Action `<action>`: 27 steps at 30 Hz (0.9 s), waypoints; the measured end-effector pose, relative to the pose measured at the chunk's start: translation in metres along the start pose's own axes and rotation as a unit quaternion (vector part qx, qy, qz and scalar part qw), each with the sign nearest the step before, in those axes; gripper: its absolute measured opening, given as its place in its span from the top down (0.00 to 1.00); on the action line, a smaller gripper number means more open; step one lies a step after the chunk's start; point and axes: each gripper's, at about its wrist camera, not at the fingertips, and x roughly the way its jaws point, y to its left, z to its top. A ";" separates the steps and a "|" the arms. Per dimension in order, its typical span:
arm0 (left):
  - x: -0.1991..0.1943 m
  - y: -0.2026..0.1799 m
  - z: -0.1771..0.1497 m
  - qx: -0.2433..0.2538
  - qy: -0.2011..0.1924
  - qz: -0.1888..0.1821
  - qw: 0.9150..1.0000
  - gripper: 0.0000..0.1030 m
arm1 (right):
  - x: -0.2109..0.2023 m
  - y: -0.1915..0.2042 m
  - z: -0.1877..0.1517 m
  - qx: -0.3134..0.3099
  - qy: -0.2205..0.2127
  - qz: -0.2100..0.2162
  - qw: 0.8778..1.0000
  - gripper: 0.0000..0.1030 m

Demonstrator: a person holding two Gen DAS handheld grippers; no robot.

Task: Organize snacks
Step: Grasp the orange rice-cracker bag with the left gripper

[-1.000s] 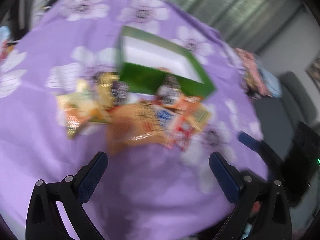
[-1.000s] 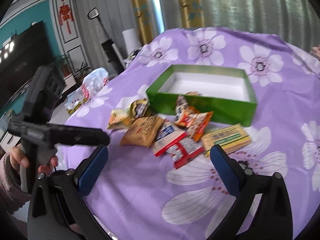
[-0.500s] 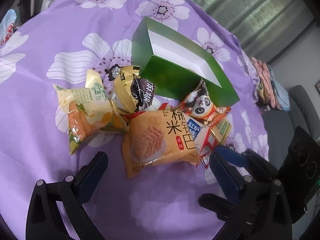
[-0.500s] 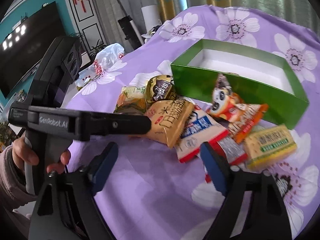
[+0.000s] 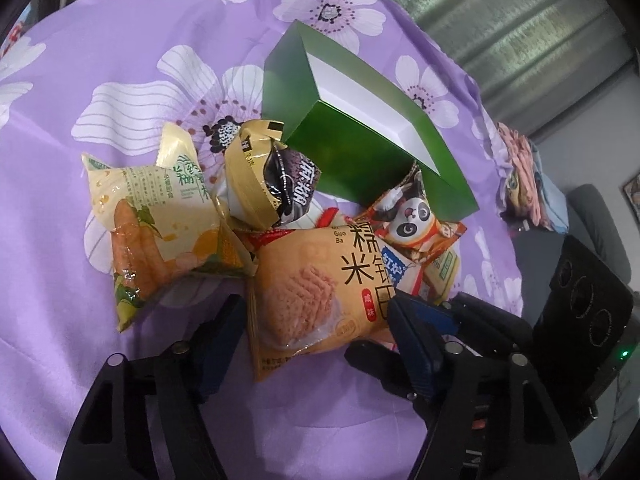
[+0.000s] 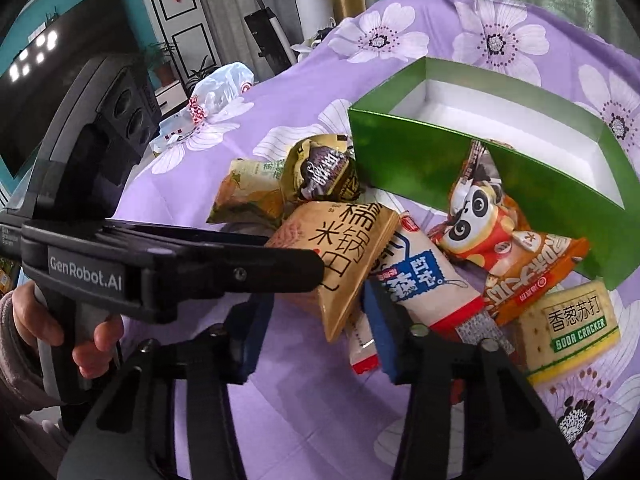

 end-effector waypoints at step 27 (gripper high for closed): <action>-0.043 -0.068 -0.011 0.082 -0.034 -0.011 0.996 0.40 | -0.058 0.015 -0.013 0.006 -0.063 0.001 0.998 0.75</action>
